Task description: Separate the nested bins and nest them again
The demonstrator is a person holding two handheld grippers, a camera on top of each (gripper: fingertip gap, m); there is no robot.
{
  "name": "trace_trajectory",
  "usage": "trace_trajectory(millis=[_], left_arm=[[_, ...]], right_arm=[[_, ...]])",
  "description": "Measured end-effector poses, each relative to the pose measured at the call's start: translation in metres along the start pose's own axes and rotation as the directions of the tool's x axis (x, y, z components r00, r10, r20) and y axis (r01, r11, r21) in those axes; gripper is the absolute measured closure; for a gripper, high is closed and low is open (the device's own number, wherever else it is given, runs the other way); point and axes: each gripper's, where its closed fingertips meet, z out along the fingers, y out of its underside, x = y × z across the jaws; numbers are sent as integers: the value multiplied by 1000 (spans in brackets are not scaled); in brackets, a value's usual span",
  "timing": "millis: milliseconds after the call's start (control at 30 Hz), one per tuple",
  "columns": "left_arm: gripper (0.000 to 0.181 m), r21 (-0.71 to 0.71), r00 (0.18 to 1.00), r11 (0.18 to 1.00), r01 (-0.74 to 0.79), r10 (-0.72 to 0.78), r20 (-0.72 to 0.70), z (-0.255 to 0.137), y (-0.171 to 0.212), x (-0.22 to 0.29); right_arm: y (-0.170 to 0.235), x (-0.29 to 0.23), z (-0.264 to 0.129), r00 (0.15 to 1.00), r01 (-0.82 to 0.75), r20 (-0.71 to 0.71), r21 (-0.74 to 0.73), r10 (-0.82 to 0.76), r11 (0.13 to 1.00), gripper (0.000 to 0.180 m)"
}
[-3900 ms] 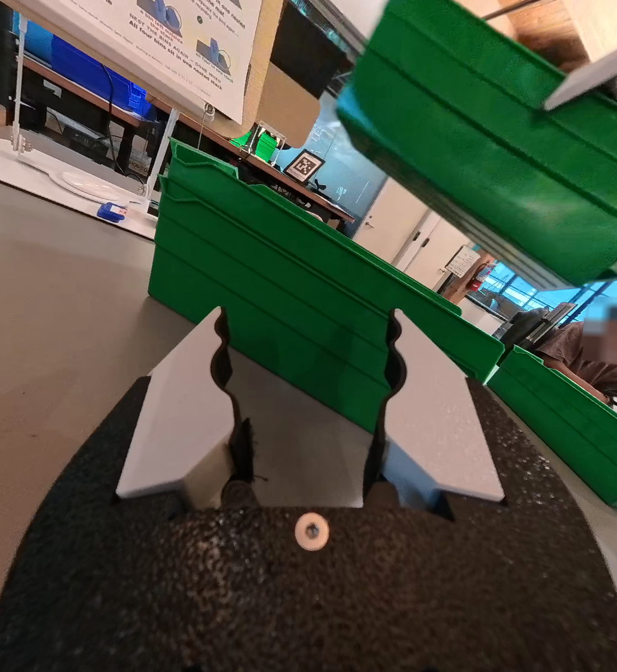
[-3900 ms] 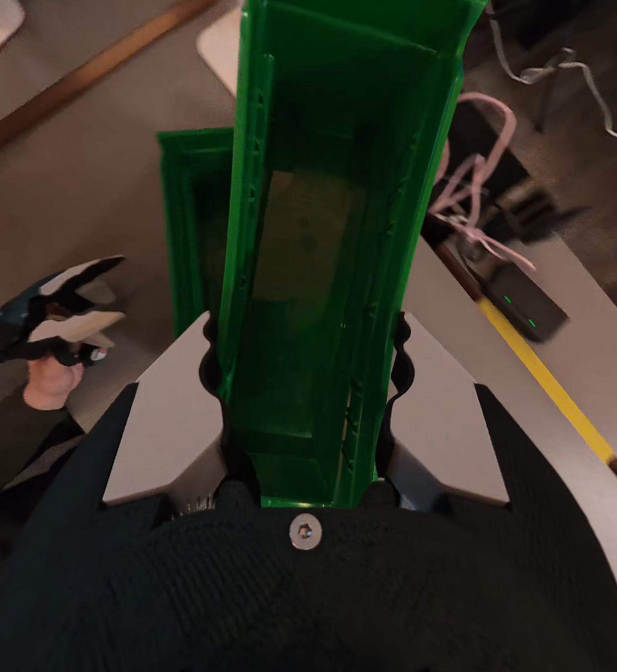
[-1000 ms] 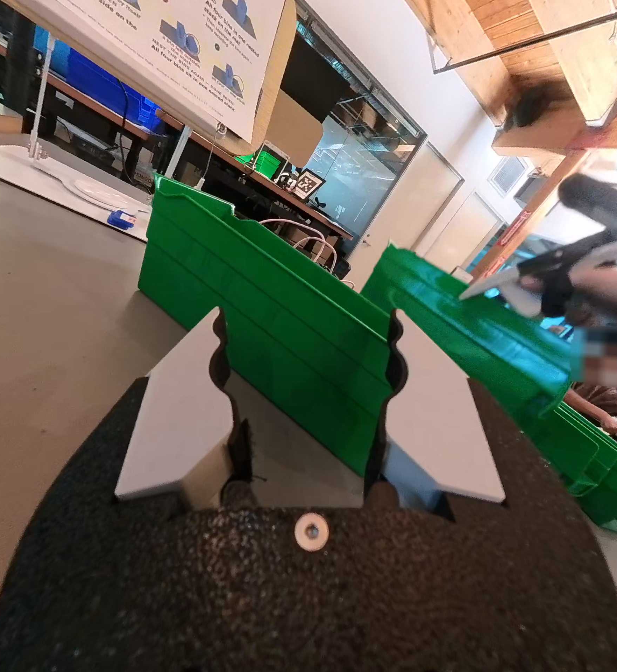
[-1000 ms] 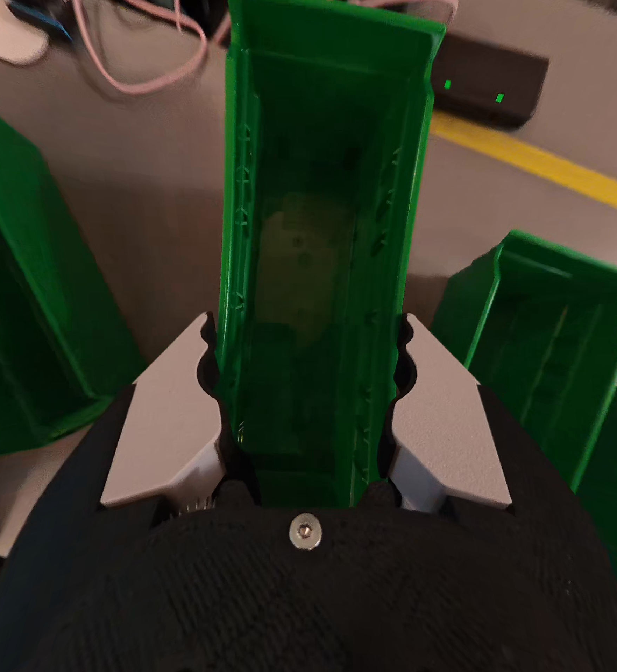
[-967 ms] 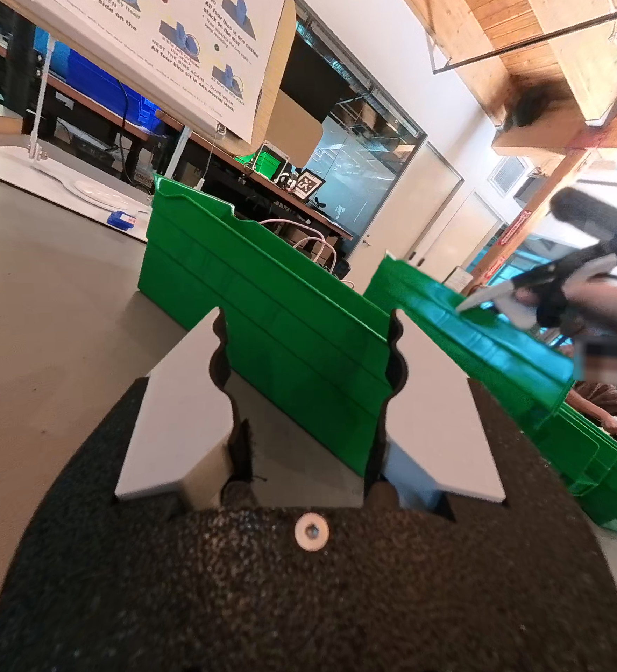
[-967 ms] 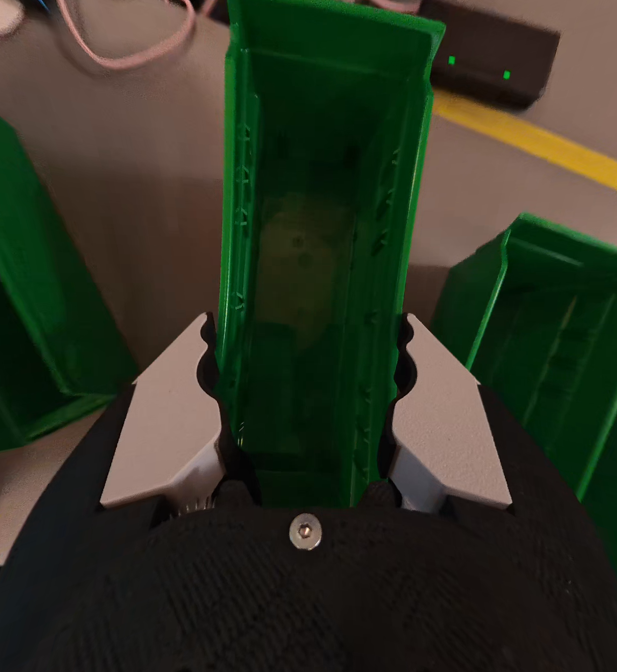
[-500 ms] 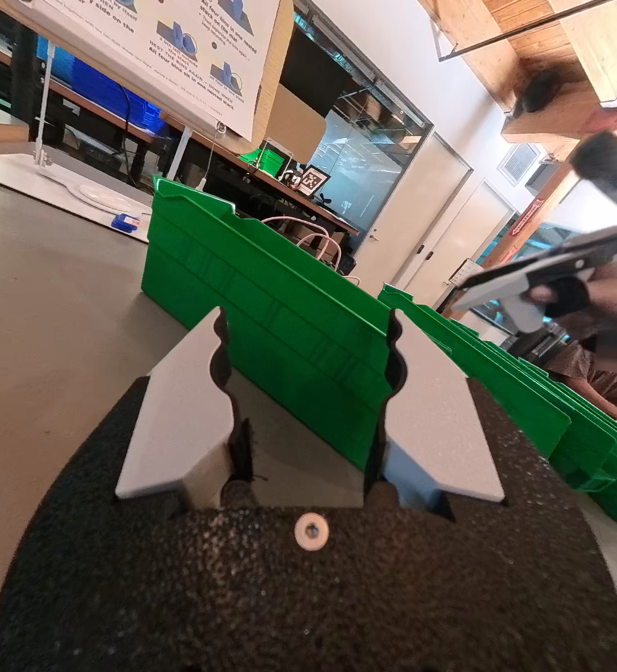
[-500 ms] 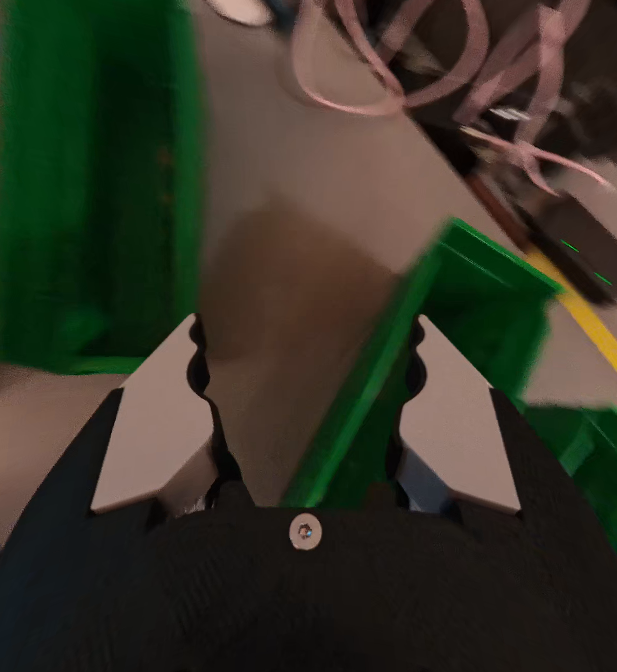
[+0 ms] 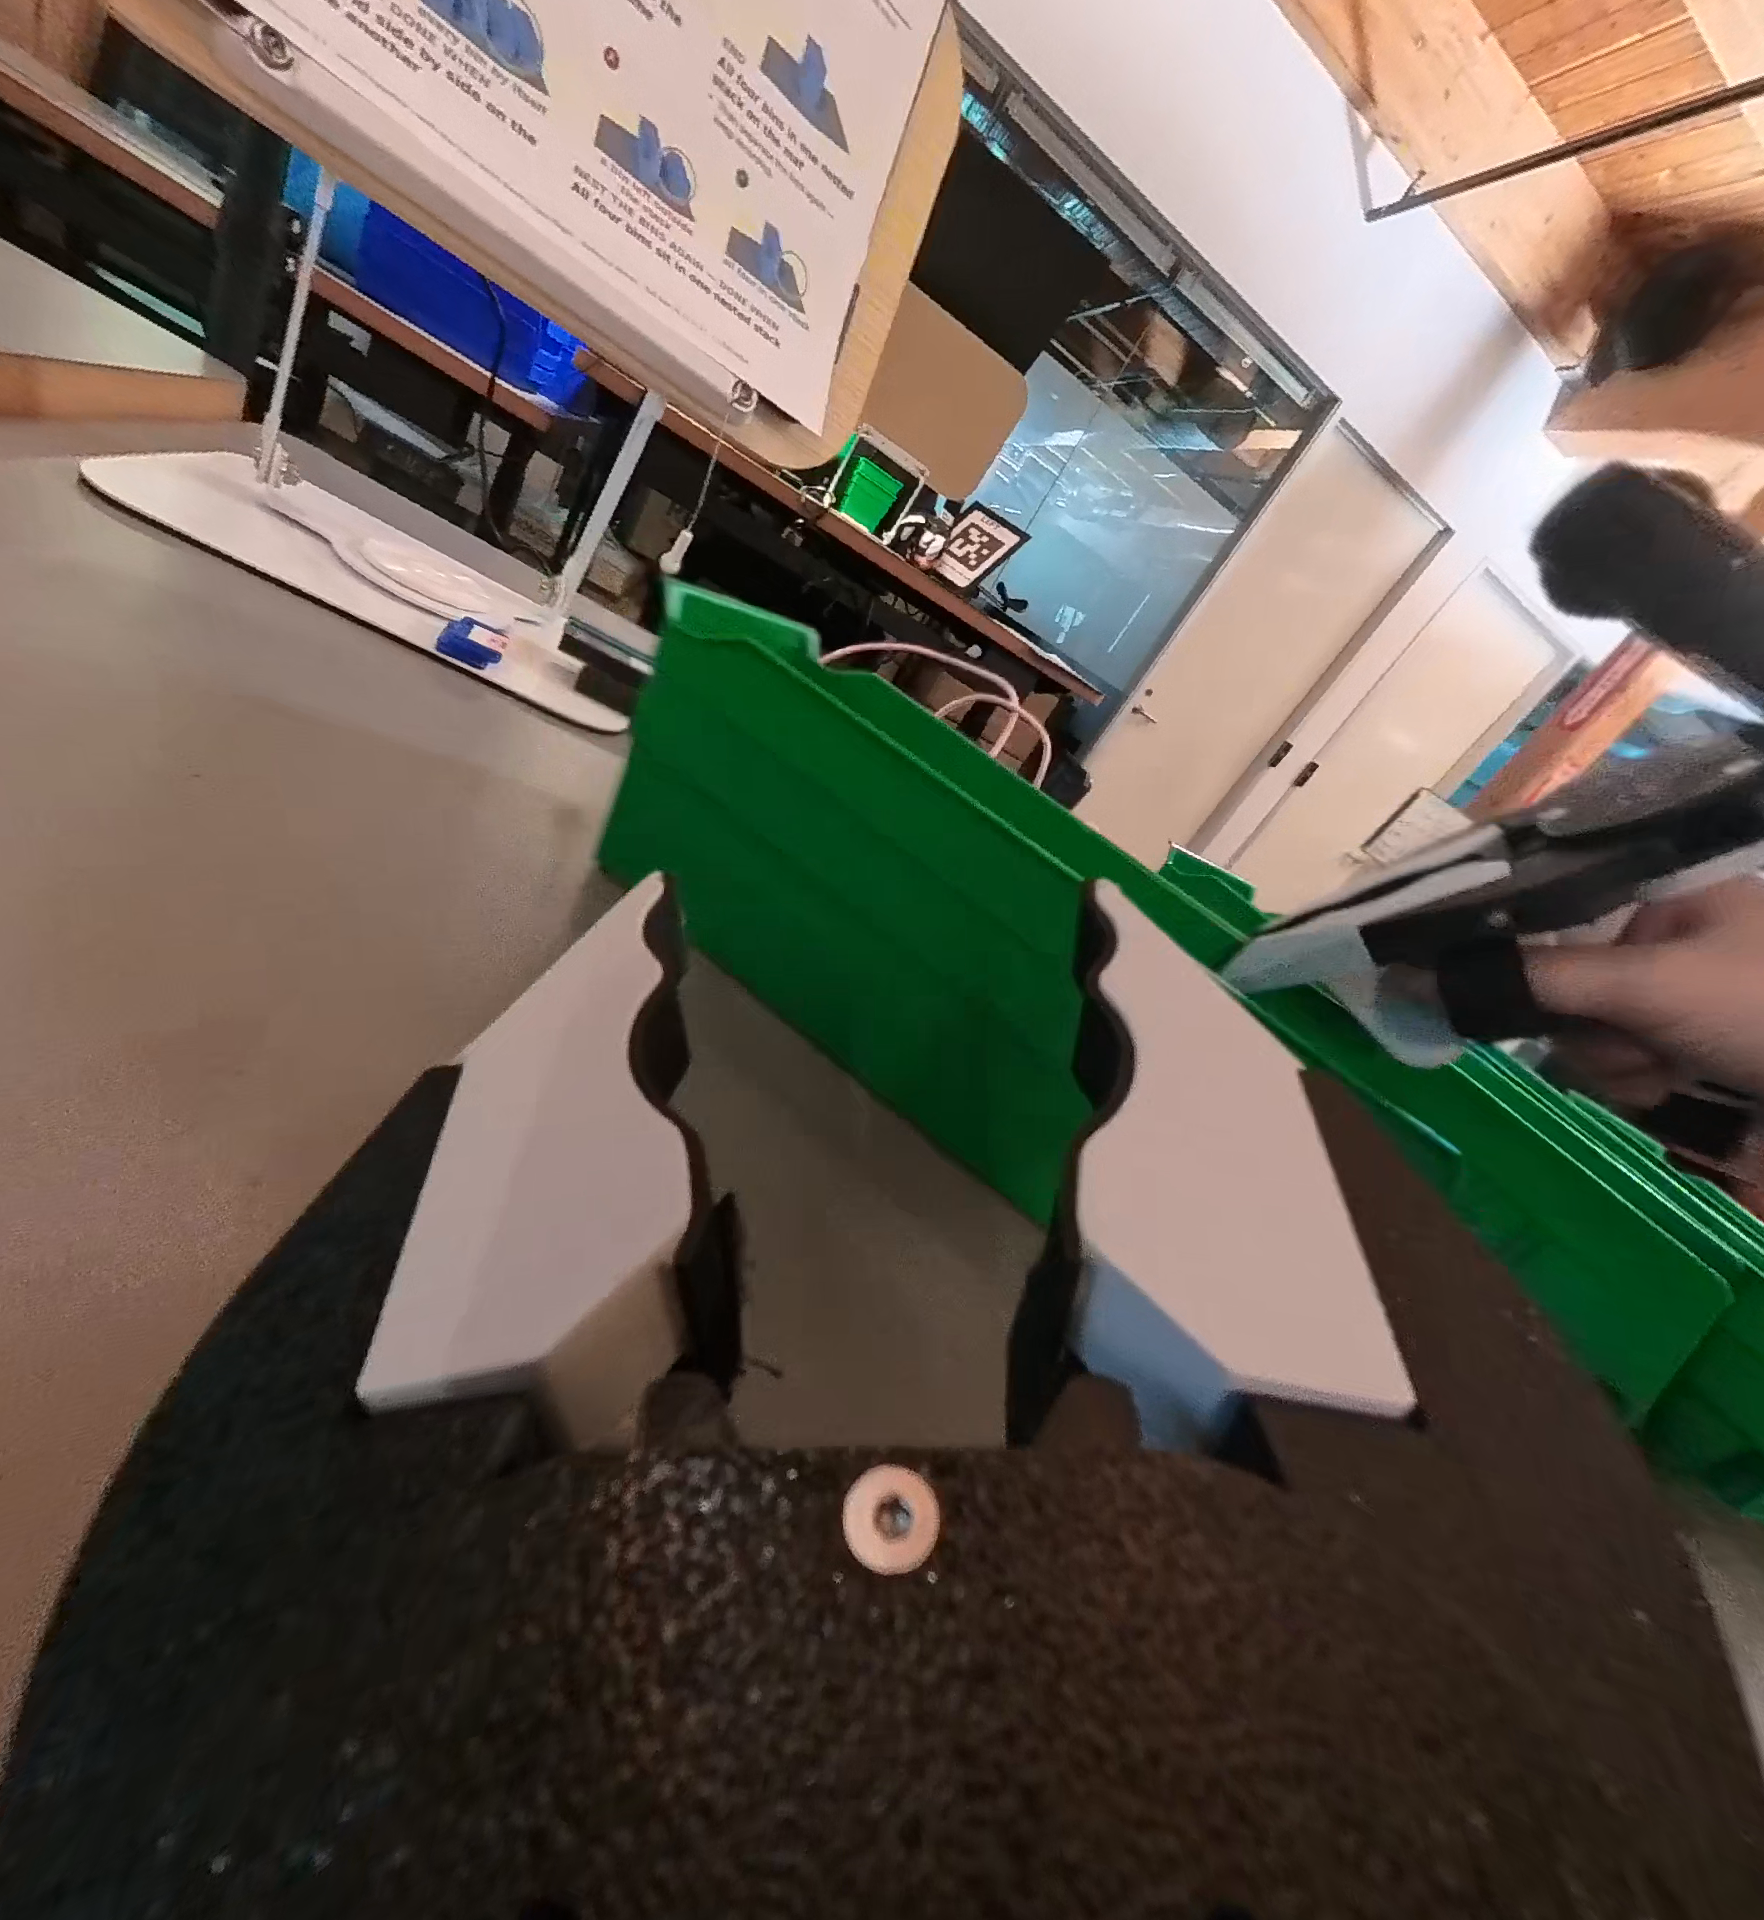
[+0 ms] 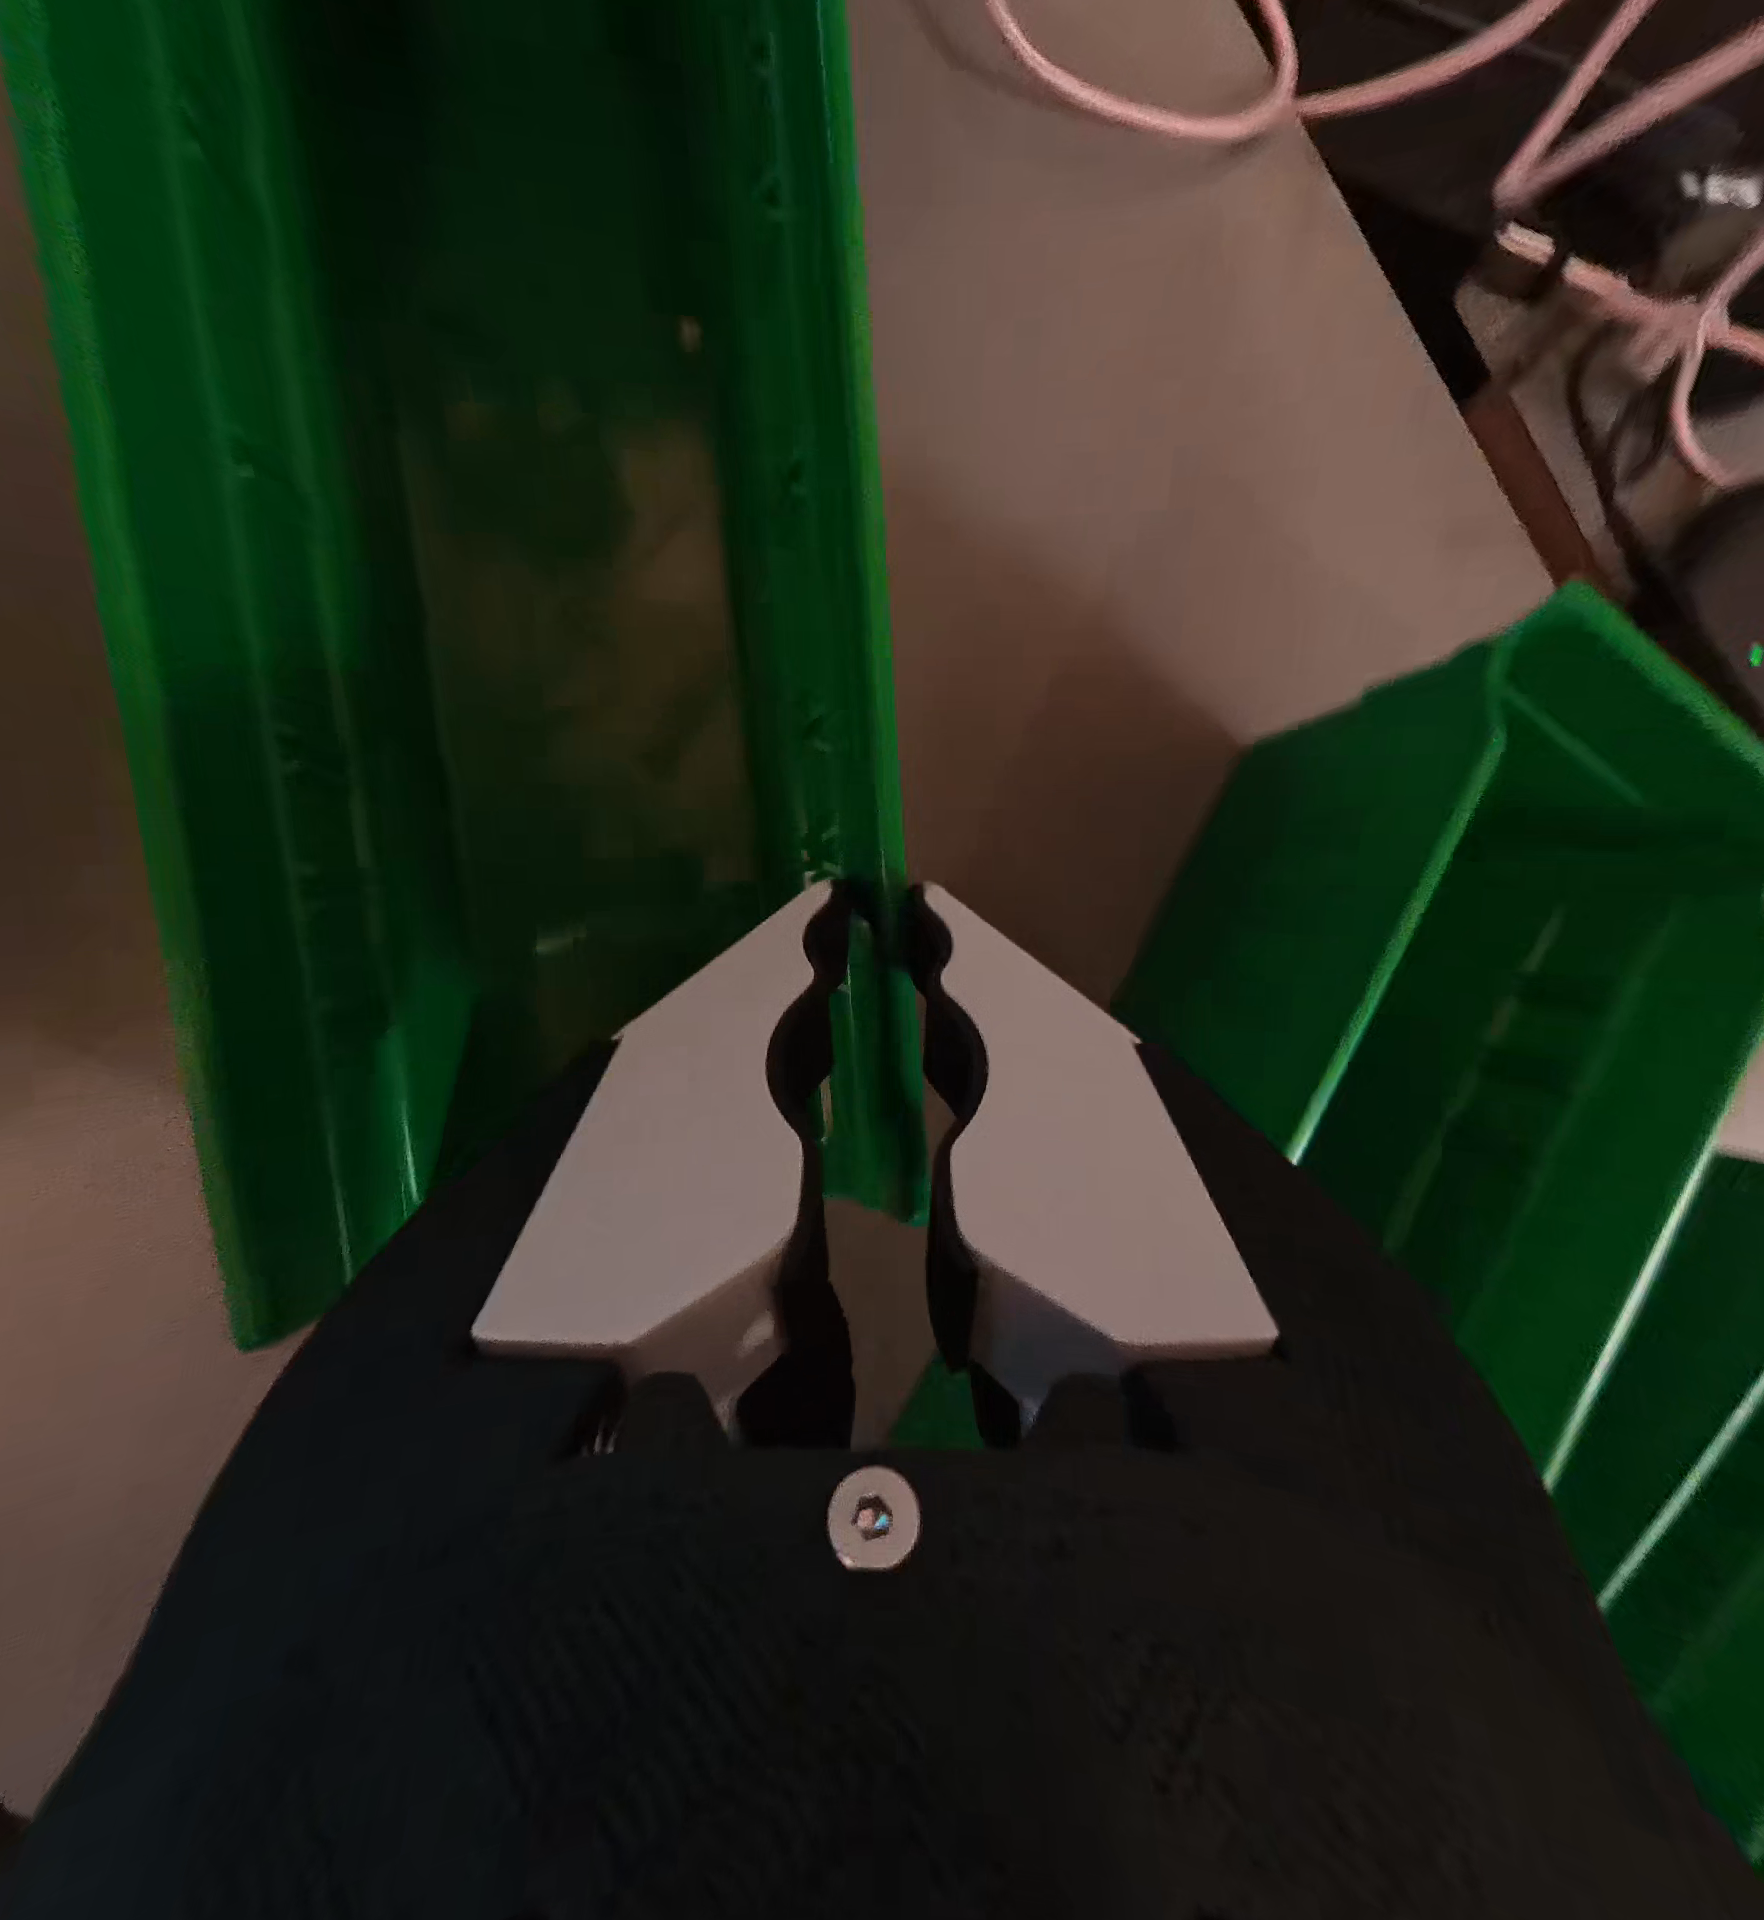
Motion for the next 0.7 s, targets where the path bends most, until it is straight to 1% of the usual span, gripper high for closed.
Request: trace_trajectory(millis=[133,233,267,333,400,467,533,600,633,700], left_arm=[[114,-6,999,999,-31,32,14,0,1,1],[114,-7,999,999,-40,40,12,1,1,2],[113,-7,999,999,-38,38,11,0,1,2],[113,-6,999,999,-32,32,10,0,1,2],[112,-3,999,1000,-31,31,8,0,1,2],[112,-1,999,999,-32,32,6,-1,1,2],[111,3,1000,1000,-29,29,3,-1,0,3],[109,2,1000,1000,-22,22,-1,-1,0,2],[109,1,1000,1000,-19,19,-2,-1,0,2],[109,-2,1000,1000,-18,18,-5,0,1,3]], right_arm=[[28,12,-12,985,-169,-28,6,169,986,172],[46,4,-23,973,-229,-14,13,229,973,171],[51,-2,-25,971,-239,6,7,239,971,168],[60,-21,-26,973,-222,63,-24,223,975,153],[69,-29,-25,978,-193,73,-60,197,979,134],[67,-30,-32,976,-195,92,-36,197,980,124],[57,-31,-47,968,-204,154,25,198,979,115],[47,-16,-65,972,-193,156,106,175,976,98],[41,1,-73,980,-182,115,154,165,971,87],[35,47,-82,982,-186,17,212,186,960,76]])
